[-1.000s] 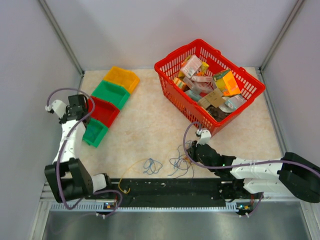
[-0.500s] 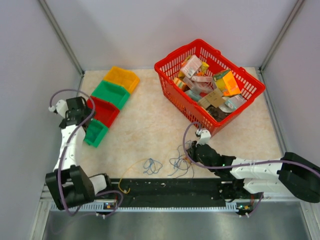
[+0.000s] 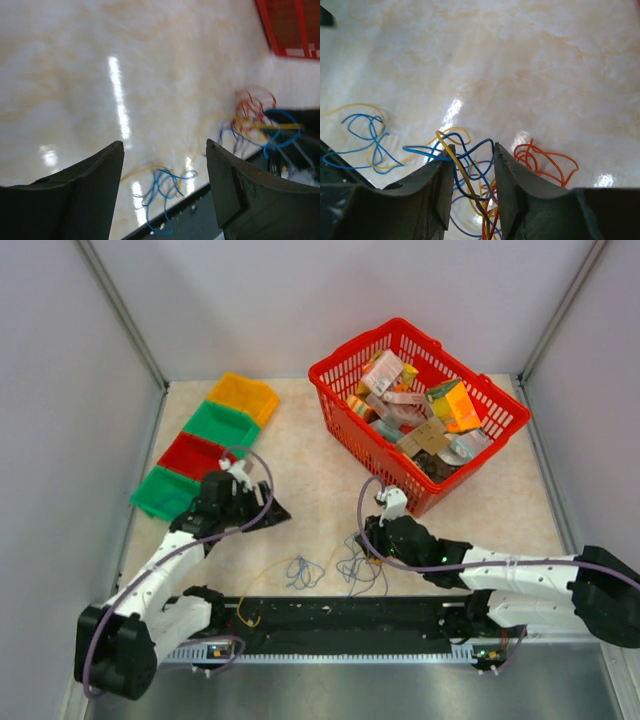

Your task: Untangle the cables

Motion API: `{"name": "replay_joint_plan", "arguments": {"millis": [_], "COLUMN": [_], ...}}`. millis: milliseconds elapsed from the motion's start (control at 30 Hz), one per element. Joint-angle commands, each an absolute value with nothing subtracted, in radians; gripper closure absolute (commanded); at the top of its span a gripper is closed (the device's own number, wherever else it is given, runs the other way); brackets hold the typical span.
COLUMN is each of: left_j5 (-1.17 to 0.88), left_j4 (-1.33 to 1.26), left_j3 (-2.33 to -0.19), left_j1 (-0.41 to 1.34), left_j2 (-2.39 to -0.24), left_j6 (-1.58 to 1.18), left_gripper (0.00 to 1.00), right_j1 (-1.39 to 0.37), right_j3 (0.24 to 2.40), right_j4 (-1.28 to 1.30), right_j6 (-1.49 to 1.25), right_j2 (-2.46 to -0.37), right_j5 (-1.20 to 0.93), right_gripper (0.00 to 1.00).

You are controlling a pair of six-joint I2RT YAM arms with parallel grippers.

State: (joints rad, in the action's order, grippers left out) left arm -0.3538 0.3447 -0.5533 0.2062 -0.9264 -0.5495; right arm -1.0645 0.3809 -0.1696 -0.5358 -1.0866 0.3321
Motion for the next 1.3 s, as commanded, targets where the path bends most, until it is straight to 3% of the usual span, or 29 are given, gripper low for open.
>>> {"name": "replay_joint_plan", "arguments": {"millis": [0,67,133,233,333,433,667,833,900,1033,1167,1267], "left_j5": [-0.64,-0.637,-0.647,-0.689,-0.67,-0.654,-0.46,-0.35,-0.315,-0.304,-0.389,-0.365], "left_j4": [0.124,0.066,-0.053,-0.196,-0.224,-0.203,0.046,0.041,0.012,0.009,-0.044,-0.026], "left_j3": [-0.561,-0.584,-0.591,-0.597,-0.624,-0.663,-0.795,-0.735,-0.697,-0.689,-0.733,-0.797], "left_j1": [0.415,0.518,0.587,0.659,0.71,0.747,0.804,0.824,0.831,0.831,0.834,0.862], "left_j2": [-1.014,-1.064,-1.11,-1.186,-1.245,-1.304,-1.374,-1.287,-1.249,-1.267,-1.351,-1.44], "left_j6": [-0.505,-0.502,-0.521,-0.557,-0.537,-0.471,-0.29,-0.278,-0.282,-0.267,-0.219,-0.177], "left_gripper": [0.27,0.27,0.31,0.4,0.39,0.39,0.58,0.66,0.6,0.33,0.31,0.39], "right_j1": [-1.066,-1.066,-1.066,-1.065,-1.066,-1.066,-1.065,-1.066,-1.065,-1.065,-1.065,-1.065], "right_j3": [0.451,0.46,0.462,0.436,0.414,0.396,0.361,0.344,0.344,0.345,0.351,0.345], "right_j4": [-0.149,-0.143,-0.13,-0.13,-0.126,-0.129,-0.144,-0.147,-0.155,-0.164,-0.146,-0.141], "right_j6": [-0.528,-0.535,-0.549,-0.568,-0.581,-0.591,-0.621,-0.63,-0.63,-0.629,-0.627,-0.626], "right_j2": [-1.078,-1.081,-1.068,-1.022,-0.974,-0.934,-0.877,-0.865,-0.864,-0.861,-0.844,-0.822], "right_j5": [0.272,0.273,0.278,0.273,0.267,0.253,0.232,0.238,0.235,0.224,0.222,0.227], "right_gripper": [0.72,0.91,1.0,1.0,1.0,1.0,1.0,1.0,1.0,1.0,1.0,1.0]}}
